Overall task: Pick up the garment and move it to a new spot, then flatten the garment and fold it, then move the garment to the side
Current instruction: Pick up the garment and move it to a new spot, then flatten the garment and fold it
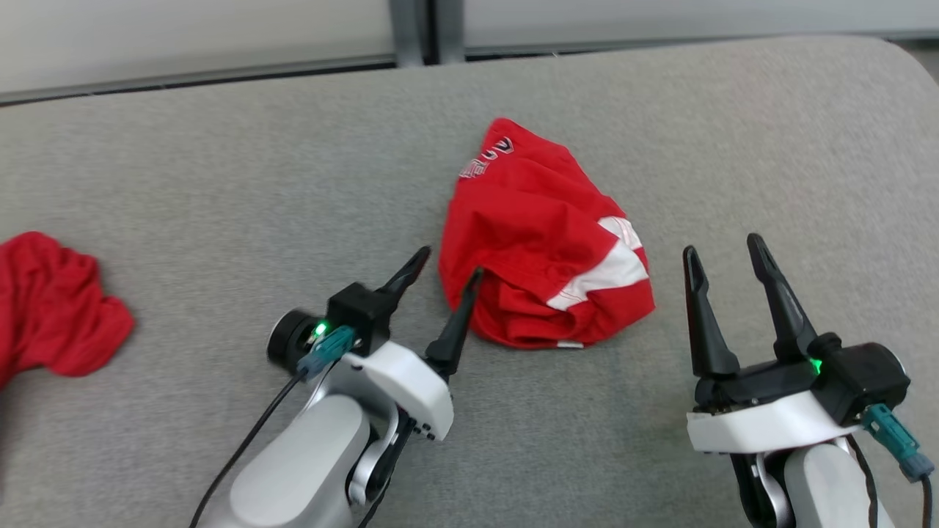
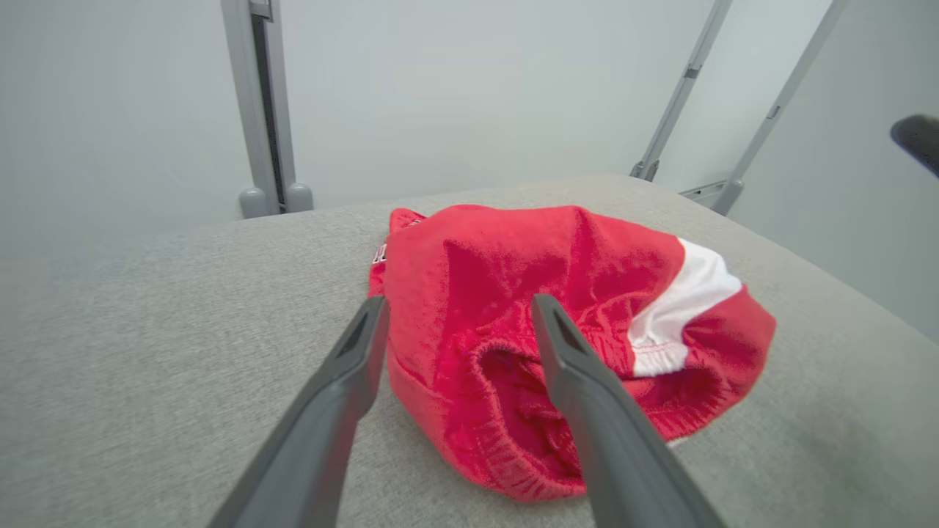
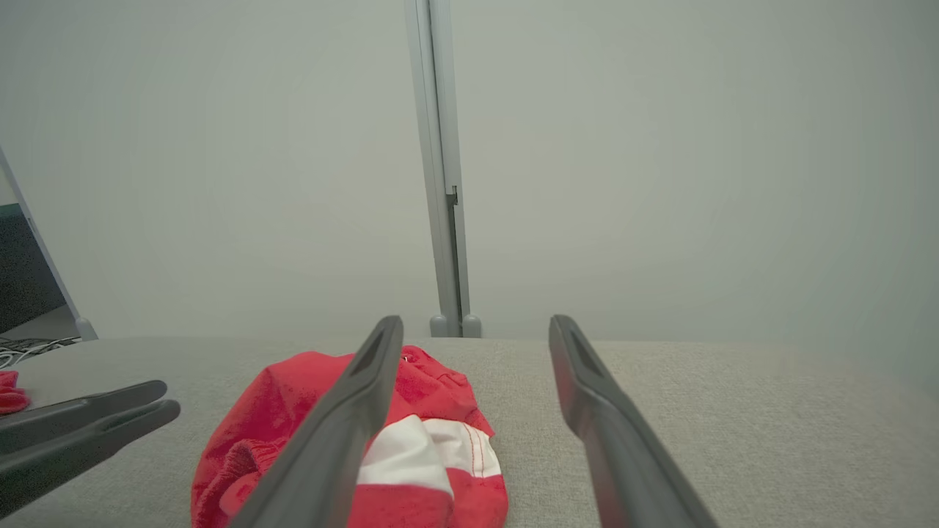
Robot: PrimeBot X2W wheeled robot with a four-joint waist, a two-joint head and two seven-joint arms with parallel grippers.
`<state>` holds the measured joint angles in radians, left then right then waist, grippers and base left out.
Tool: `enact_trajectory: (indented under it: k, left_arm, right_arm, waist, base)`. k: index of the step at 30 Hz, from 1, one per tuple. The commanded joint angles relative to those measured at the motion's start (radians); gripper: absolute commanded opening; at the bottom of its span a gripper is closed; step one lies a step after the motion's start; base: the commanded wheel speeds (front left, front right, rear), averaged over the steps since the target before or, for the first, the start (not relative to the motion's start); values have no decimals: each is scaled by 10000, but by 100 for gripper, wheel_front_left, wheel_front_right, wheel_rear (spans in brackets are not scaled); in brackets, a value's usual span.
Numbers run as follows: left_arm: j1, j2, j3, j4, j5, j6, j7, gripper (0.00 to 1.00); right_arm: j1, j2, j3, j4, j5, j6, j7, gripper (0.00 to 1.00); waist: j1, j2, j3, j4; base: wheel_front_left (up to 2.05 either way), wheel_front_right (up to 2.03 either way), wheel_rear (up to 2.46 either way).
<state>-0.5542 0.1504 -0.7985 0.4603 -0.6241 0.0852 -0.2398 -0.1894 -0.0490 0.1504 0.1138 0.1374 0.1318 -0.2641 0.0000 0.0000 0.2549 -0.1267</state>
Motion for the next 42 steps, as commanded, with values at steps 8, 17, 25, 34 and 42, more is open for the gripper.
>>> enact_trajectory:
  k: [8, 17, 25, 34, 42]
  left_arm:
    - [2674, 158, 2409, -2034, 490, 1198, -256, 100]
    - [5670, -575, 4582, -4172, 3268, 812, -249, 100]
    - [6921, -906, 5063, -5132, 4854, 457, -249, 100]
    - [7087, -982, 5157, -5143, 5076, 176, -250, 100]
    - [6938, -983, 4949, -5023, 4622, 246, -250, 100]
  right_arm:
    - [872, -29, -284, 31, -533, -19, -6, 100]
    - [2273, -24, -648, -573, -1090, -19, -6, 100]
    - [3104, -27, -523, -713, -1017, -20, -5, 100]
    - [3181, -27, -455, -346, -1060, -20, -5, 100]
    - [3041, -26, -436, -238, -1002, -20, -5, 100]
  waist:
    - [0, 0, -1632, 1484]
    - [0, 0, -2628, 1931]
    - [0, 0, -3003, 1959]
    - [0, 0, -3128, 2026]
    - [0, 0, -3143, 2095]
  base:
    - [0, 0, 0]
    - [0, 0, 0]
    - [0, 0, 0]
    - [0, 0, 0]
    - [0, 0, 0]
